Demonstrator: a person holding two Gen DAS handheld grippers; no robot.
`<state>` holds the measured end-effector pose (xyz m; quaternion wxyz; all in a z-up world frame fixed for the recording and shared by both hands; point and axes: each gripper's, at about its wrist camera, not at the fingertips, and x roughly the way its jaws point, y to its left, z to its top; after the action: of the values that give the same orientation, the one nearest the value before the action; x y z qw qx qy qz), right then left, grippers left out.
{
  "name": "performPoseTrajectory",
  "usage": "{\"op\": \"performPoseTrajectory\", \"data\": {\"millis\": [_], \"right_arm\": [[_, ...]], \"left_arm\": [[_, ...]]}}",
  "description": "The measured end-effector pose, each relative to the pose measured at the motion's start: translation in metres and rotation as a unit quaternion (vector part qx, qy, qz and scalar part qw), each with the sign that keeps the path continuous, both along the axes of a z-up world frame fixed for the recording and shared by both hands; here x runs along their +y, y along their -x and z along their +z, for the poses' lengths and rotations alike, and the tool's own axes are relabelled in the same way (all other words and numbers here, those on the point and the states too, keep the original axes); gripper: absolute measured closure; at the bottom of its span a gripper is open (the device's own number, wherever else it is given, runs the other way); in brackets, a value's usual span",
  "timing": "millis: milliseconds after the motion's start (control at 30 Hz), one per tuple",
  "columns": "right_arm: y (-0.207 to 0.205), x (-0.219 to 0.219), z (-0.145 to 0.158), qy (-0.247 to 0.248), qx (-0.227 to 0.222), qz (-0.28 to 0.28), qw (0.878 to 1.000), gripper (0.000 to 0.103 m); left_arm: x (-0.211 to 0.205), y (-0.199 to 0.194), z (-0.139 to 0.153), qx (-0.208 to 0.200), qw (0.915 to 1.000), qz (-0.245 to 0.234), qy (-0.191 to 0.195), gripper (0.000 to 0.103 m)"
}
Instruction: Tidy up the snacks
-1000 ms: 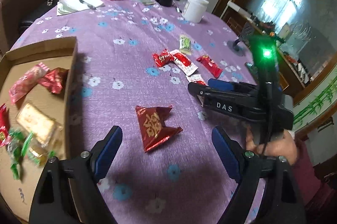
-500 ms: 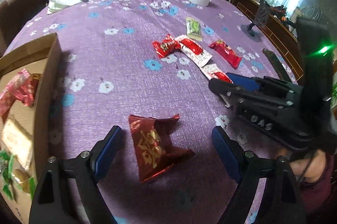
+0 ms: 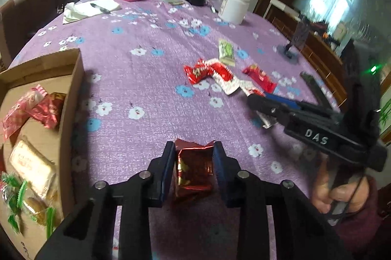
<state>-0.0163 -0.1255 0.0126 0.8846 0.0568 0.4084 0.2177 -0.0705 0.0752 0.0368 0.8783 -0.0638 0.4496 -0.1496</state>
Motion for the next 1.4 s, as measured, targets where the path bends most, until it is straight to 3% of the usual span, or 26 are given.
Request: {"op": "performPoseTrajectory", "data": {"millis": [133,300,333,367,433,567,733,800,833,867,1033,1100,1167,1333,1400], "right_arm": [[0.003,-0.002,0.003,-0.02,-0.004,0.0,1.0,0.069],[0.006,-0.004,0.005,-0.034,-0.01,-0.002,0.999,0.069],[0.005,-0.004,0.004,-0.034,-0.008,-0.004,0.999,0.069],[0.004,-0.005,0.002,-0.035,-0.003,-0.006,0.999,0.069],[0.001,-0.005,-0.001,-0.035,0.006,-0.01,0.999,0.069],[0.0,-0.006,-0.003,-0.035,0.01,-0.015,0.999,0.069],[0.001,-0.009,-0.004,-0.038,0.01,-0.02,0.999,0.07],[0.0,-0.01,-0.004,-0.038,0.01,-0.021,0.999,0.07],[0.0,-0.01,-0.004,-0.039,0.009,-0.021,0.999,0.07],[0.001,-0.011,-0.004,-0.039,0.008,-0.021,0.999,0.069],[0.002,-0.011,-0.001,-0.039,0.002,-0.02,0.999,0.069],[0.003,-0.012,-0.001,-0.041,0.0,-0.019,0.999,0.069],[0.004,-0.012,0.0,-0.042,-0.003,-0.019,0.999,0.069],[0.006,-0.01,0.002,-0.041,-0.004,-0.019,0.999,0.069],[0.008,-0.01,0.002,-0.041,-0.002,-0.019,0.999,0.069]], "left_arm": [[0.015,0.01,0.012,-0.012,0.9993,0.005,0.036,0.085],[0.037,0.018,0.026,-0.023,0.9974,0.022,0.064,0.084],[0.039,0.018,0.026,-0.02,0.9973,0.019,0.068,0.072],[0.04,0.018,0.025,-0.018,0.9974,0.016,0.068,0.044],[0.035,0.019,0.023,-0.019,0.9975,0.01,0.068,0.023],[0.012,0.01,0.009,0.006,0.9984,-0.016,0.055,0.023],[-0.023,-0.01,-0.02,0.043,0.9985,-0.031,0.012,0.024],[-0.036,-0.008,-0.023,0.018,0.9984,-0.031,-0.043,0.033],[-0.04,-0.007,-0.023,0.011,0.9977,-0.033,-0.058,0.054],[-0.041,-0.006,-0.022,0.011,0.9976,-0.039,-0.057,0.065],[-0.02,-0.001,-0.019,0.017,0.9994,-0.024,-0.019,0.08],[-0.008,0.0,-0.015,0.016,0.9997,-0.015,0.009,0.082],[0.004,0.005,-0.007,0.007,0.9994,-0.007,0.033,0.091],[0.026,0.015,0.01,-0.018,0.9982,0.005,0.057,0.091],[0.029,0.015,0.01,-0.017,0.9978,0.004,0.064,0.085]]}}
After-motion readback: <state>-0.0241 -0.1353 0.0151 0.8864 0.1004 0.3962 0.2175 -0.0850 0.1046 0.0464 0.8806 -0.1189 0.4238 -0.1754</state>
